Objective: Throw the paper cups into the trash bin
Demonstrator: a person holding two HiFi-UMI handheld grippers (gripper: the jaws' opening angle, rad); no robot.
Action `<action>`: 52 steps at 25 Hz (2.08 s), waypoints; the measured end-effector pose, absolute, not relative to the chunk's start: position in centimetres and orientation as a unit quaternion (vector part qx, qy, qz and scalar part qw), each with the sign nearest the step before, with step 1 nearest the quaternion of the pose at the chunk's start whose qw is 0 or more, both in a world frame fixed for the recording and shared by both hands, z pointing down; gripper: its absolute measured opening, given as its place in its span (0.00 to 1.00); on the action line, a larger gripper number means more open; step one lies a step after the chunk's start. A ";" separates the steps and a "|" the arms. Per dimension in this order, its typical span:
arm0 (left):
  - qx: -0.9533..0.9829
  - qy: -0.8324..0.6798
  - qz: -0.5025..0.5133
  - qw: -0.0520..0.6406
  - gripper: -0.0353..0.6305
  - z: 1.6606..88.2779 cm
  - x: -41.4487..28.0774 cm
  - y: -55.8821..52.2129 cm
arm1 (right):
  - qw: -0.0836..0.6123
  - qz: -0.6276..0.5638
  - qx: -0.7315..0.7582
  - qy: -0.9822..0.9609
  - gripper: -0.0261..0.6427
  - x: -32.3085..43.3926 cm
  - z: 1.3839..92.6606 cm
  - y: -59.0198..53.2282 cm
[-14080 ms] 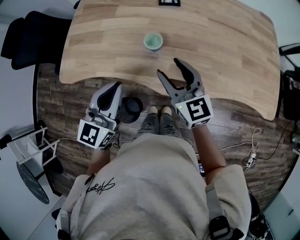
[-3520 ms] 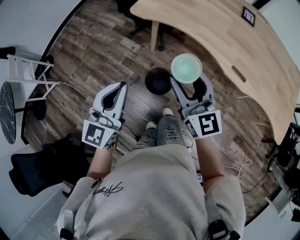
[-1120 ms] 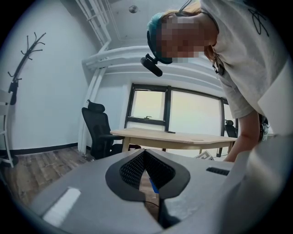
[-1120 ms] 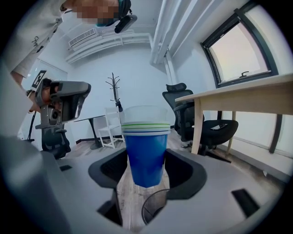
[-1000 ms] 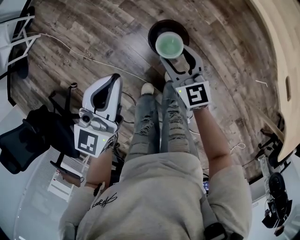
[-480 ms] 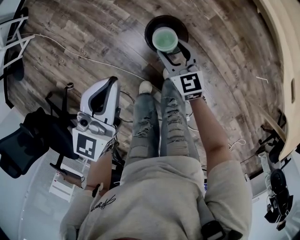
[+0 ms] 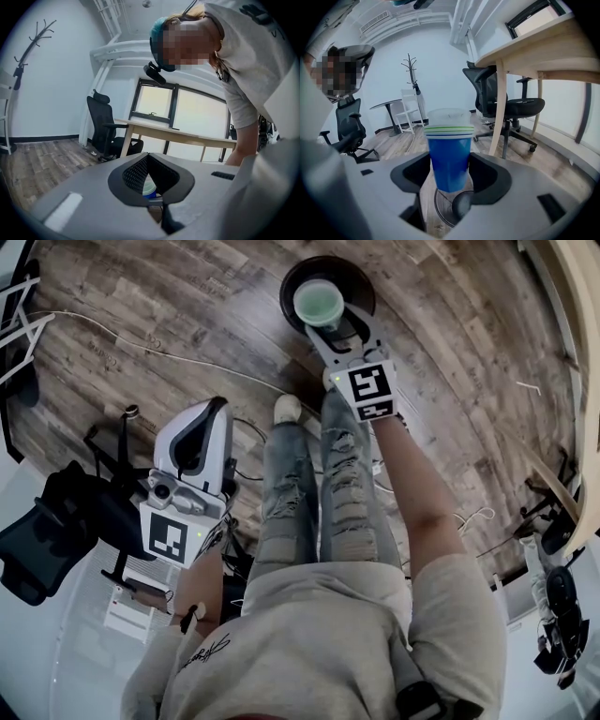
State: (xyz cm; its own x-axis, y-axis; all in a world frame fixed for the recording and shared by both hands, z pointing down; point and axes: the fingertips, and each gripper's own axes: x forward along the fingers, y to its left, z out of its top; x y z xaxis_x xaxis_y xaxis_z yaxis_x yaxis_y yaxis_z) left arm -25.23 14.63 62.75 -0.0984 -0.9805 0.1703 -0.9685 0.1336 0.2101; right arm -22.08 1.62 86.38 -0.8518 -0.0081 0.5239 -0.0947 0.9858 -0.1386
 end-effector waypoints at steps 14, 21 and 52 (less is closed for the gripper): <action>0.661 -0.736 -0.031 0.145 0.06 64.7 -24.5 14.5 | 0.347 0.074 0.033 -0.935 0.43 -21.4 94.9 1.4; 0.662 -0.731 -0.035 0.161 0.06 66.3 -24.0 14.7 | 0.388 0.072 0.037 -0.918 0.43 -20.9 98.6 1.0; 0.689 -0.713 -0.034 0.130 0.06 62.2 -23.4 11.2 | 0.363 0.083 0.045 -0.927 0.44 -20.5 93.2 -0.2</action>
